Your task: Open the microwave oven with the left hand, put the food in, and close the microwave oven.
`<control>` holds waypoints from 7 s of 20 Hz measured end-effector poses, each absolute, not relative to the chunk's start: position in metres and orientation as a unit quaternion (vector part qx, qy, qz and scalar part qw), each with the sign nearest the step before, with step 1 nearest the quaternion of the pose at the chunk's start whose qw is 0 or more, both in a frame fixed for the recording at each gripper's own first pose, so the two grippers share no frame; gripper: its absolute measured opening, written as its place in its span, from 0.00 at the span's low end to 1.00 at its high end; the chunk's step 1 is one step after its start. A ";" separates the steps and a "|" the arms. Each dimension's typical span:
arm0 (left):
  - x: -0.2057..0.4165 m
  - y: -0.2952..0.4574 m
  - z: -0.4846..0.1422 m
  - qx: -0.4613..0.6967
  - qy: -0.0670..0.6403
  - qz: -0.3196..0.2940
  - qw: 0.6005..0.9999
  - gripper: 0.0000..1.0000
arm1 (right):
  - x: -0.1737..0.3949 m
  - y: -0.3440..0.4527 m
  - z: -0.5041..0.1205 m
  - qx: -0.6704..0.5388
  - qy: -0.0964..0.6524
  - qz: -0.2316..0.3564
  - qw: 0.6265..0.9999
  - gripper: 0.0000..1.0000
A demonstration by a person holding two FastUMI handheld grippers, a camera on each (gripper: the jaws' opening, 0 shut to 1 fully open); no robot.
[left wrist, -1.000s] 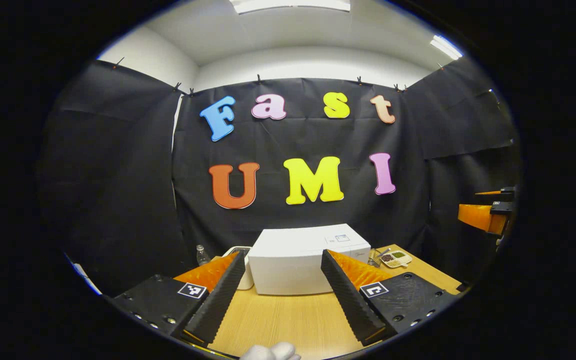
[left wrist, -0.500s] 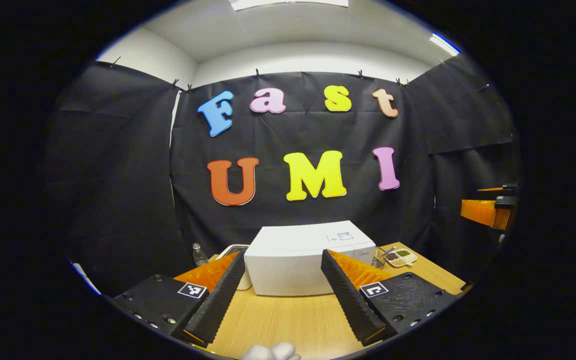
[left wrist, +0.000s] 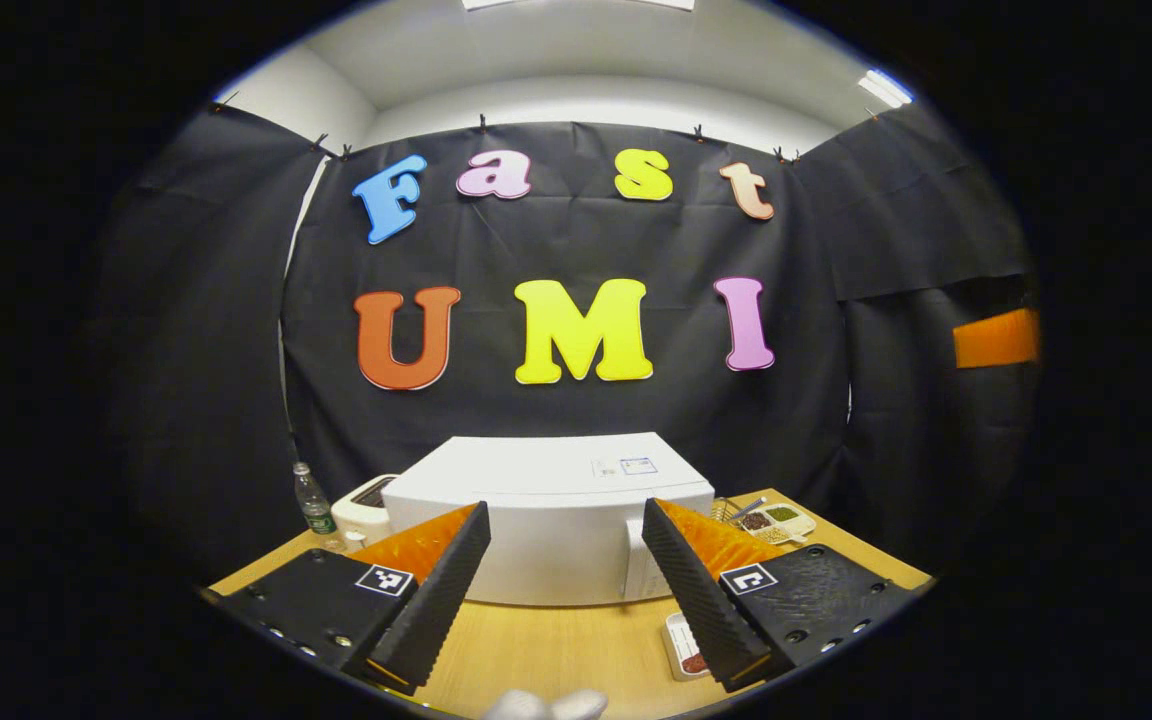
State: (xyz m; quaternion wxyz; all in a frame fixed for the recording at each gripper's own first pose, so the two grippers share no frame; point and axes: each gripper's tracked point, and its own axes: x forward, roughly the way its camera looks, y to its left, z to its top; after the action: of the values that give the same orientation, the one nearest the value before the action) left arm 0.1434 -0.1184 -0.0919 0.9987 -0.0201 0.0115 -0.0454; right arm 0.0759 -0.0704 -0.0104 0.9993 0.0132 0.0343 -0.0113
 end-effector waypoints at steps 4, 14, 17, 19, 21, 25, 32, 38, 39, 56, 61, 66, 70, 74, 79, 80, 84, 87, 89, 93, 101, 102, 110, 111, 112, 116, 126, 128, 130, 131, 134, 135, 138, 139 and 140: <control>0.196 -0.164 -0.143 -0.025 0.029 -0.057 0.998 0.96 | 0.090 -0.102 -0.020 0.012 0.055 -0.030 0.998 0.95; 0.282 -0.186 -0.226 -0.011 0.060 -0.030 0.998 0.66 | 0.111 -0.158 -0.045 -0.005 0.083 -0.048 0.995 0.96; 0.296 -0.196 -0.241 -0.006 0.071 -0.041 0.997 0.44 | 0.120 -0.161 -0.053 -0.002 0.092 -0.041 0.995 1.00; 0.296 -0.194 -0.242 -0.007 0.070 -0.040 0.997 0.35 | 0.125 -0.163 -0.055 -0.005 0.095 -0.034 0.995 0.96; 0.298 -0.195 -0.240 -0.011 0.071 -0.035 0.997 0.27 | 0.133 -0.161 -0.055 0.001 0.094 -0.027 0.995 1.00; 0.294 -0.194 -0.239 -0.002 0.076 -0.033 0.997 0.13 | 0.138 -0.151 -0.061 0.011 0.107 -0.007 0.994 0.96; 0.293 -0.193 -0.240 -0.002 0.088 -0.051 0.995 0.13 | 0.141 -0.133 -0.053 -0.004 0.108 0.014 0.994 1.00; 0.246 -0.183 -0.243 -0.009 0.105 -0.057 0.993 0.13 | 0.139 -0.110 -0.047 -0.007 0.103 0.032 0.994 1.00; 0.230 -0.177 -0.241 0.004 0.101 -0.061 0.993 0.13 | 0.137 -0.104 -0.049 -0.005 0.104 0.037 0.994 1.00; 0.055 0.014 -0.247 0.059 0.133 0.006 0.989 0.95 | 0.023 0.000 -0.088 0.031 0.116 0.029 0.992 1.00; 0.026 0.060 -0.239 0.068 0.131 0.024 0.989 0.95 | 0.009 0.022 -0.102 0.027 0.126 0.037 0.991 1.00; 0.005 0.118 -0.241 0.068 0.139 0.070 0.985 0.95 | 0.009 0.038 -0.119 0.020 0.137 0.050 0.989 1.00; -0.012 0.168 -0.241 0.077 0.148 0.115 0.979 0.95 | 0.024 0.039 -0.151 0.020 0.161 0.056 0.985 1.00; -0.033 0.191 -0.237 0.070 0.158 0.144 0.974 0.95 | 0.054 0.037 -0.191 0.037 0.192 0.078 0.977 0.96; -0.046 0.161 -0.213 0.058 0.151 0.137 0.977 0.95 | 0.111 0.027 -0.267 0.068 0.276 0.136 0.949 0.98; -0.043 0.152 -0.208 0.054 0.150 0.133 0.978 0.94 | 0.123 0.019 -0.282 0.077 0.294 0.136 0.943 0.84; -0.023 0.119 -0.181 0.038 0.142 0.133 0.980 0.95 | 0.158 0.012 -0.330 0.160 0.378 0.161 0.897 0.65; -0.002 0.104 -0.160 0.027 0.136 0.146 0.980 0.95 | 0.170 0.016 -0.349 0.227 0.427 0.182 0.856 0.54; 0.012 0.095 -0.150 0.030 0.133 0.160 0.978 0.95 | 0.174 0.021 -0.352 0.269 0.444 0.205 0.830 0.24; 0.028 0.081 -0.139 0.032 0.139 0.180 0.973 0.95 | 0.176 0.022 -0.347 0.325 0.472 0.226 0.788 0.16; 0.042 0.067 -0.116 0.031 0.127 0.197 0.972 0.94 | 0.186 0.036 -0.263 0.236 0.418 0.299 0.825 0.12; 0.044 0.068 -0.116 0.030 0.124 0.196 0.972 0.95 | 0.190 0.043 -0.248 0.229 0.403 0.306 0.831 0.12; 0.039 0.109 -0.114 0.042 0.106 0.156 0.981 0.95 | 0.224 0.148 -0.179 0.213 0.281 0.277 0.894 0.12; 0.038 0.116 -0.110 0.035 0.098 0.150 0.983 0.95 | 0.231 0.165 -0.179 0.218 0.268 0.267 0.900 0.12; 0.035 0.123 -0.108 0.031 0.091 0.145 0.985 0.95 | 0.241 0.181 -0.179 0.230 0.254 0.253 0.905 0.12; 0.022 0.150 -0.115 0.022 0.082 0.109 0.990 0.95 | 0.287 0.235 -0.180 0.291 0.175 0.181 0.923 0.12; -0.001 0.234 -0.160 0.024 0.101 0.125 0.987 0.95 | 0.403 0.307 -0.240 0.393 0.098 0.044 0.913 0.12; 0.000 0.244 -0.167 0.029 0.101 0.133 0.986 0.95 | 0.421 0.301 -0.254 0.400 0.092 0.017 0.912 0.12; -0.002 0.253 -0.169 0.029 0.095 0.140 0.985 0.95 | 0.432 0.299 -0.273 0.409 0.100 -0.007 0.907 0.12; -0.001 0.255 -0.171 0.027 0.097 0.141 0.985 0.95 | 0.433 0.298 -0.286 0.410 0.109 -0.018 0.905 0.12; 0.001 0.256 -0.172 0.033 0.094 0.145 0.984 0.95 | 0.444 0.294 -0.283 0.398 0.081 -0.026 0.913 0.12; 0.002 0.256 -0.171 0.034 0.091 0.146 0.984 0.95 | 0.446 0.296 -0.284 0.378 0.081 -0.026 0.922 0.13; 0.003 0.260 -0.177 0.035 0.092 0.149 0.984 0.95 | 0.449 0.296 -0.284 0.324 0.079 -0.032 0.942 0.19; 0.003 0.260 -0.177 0.031 0.092 0.152 0.984 0.95 | 0.449 0.297 -0.283 0.305 0.078 -0.032 0.949 0.20; 0.006 0.259 -0.177 0.024 0.092 0.152 0.984 0.95 | 0.449 0.295 -0.281 0.285 0.073 -0.033 0.955 0.22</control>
State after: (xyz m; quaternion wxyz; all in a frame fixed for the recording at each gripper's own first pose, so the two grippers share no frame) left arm 0.0062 0.2591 -0.1765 0.9838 0.0240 0.0922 0.1518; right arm 0.4489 0.2954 -0.2807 0.9552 0.2847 0.0734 -0.0331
